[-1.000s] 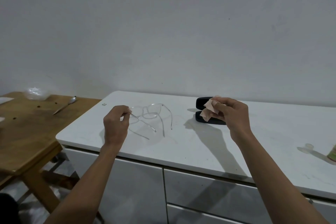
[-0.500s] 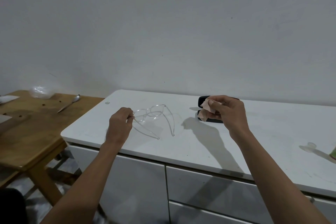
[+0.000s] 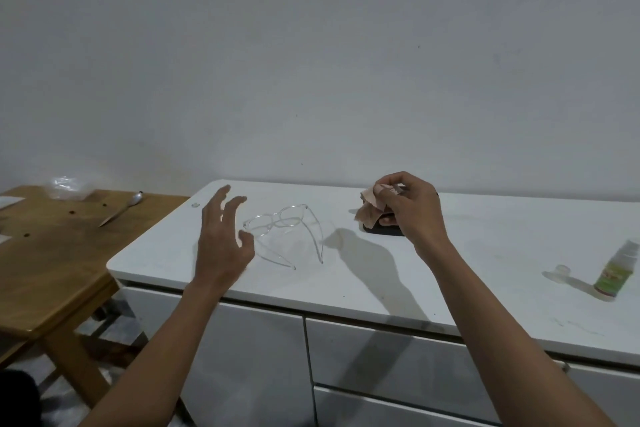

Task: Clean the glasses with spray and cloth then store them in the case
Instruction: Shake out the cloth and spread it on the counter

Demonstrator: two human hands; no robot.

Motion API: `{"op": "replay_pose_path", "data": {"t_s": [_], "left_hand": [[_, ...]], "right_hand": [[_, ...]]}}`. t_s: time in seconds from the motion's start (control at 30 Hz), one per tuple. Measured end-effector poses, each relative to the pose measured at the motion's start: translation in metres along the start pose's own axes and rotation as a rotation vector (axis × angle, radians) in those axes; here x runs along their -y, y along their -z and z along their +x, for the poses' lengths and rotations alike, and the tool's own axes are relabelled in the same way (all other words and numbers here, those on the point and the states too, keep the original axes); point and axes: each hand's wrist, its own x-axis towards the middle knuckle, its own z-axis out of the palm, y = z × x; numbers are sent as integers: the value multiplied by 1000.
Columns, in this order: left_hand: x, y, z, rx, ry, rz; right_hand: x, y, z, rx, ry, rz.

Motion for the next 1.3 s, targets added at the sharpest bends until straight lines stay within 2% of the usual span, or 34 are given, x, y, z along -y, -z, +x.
{"op": "replay_pose_path", "data": {"t_s": [0.07, 0.13, 0.23, 0.3, 0.47, 0.6, 0.67, 0.8, 0.83, 0.87, 0.93, 1.03, 1.13, 1.3], "left_hand": [[-28, -1, 11, -95, -94, -55], [-63, -5, 25, -65, -132, -173], [-129, -12, 40, 202, 24, -449], [-162, -22, 43, 326, 107, -600], [-202, -38, 47, 439, 283, -834], [-216, -43, 49, 458, 355, -906], [-220, -44, 54, 490, 431, -918], [-226, -42, 69, 605, 528, -937], [-228, -40, 72, 630, 531, -953], [-229, -39, 76, 650, 533, -976], [-232, -36, 81, 693, 531, -1014], [-233, -34, 86, 779, 450, -1000], [-231, -33, 89, 827, 378, -967], [-224, -29, 95, 868, 303, -950]], "right_hand": [[6, 5, 1, -16, -6, -8], [12, 10, 2, -27, -16, 8], [20, 22, 2, -47, -27, 0], [24, 31, 1, -47, -29, -27], [27, 55, -6, -20, -27, -108], [23, 69, -9, 56, -55, -184], [22, 76, -9, 75, -64, -285], [23, 93, -6, 35, -93, -782], [25, 96, -5, 16, -75, -834], [27, 98, -4, 10, -35, -820], [33, 98, -2, 40, 41, -620], [40, 93, 2, 116, 43, -349], [38, 88, 7, 195, 23, -292], [33, 89, 9, 204, -42, -216]]}}
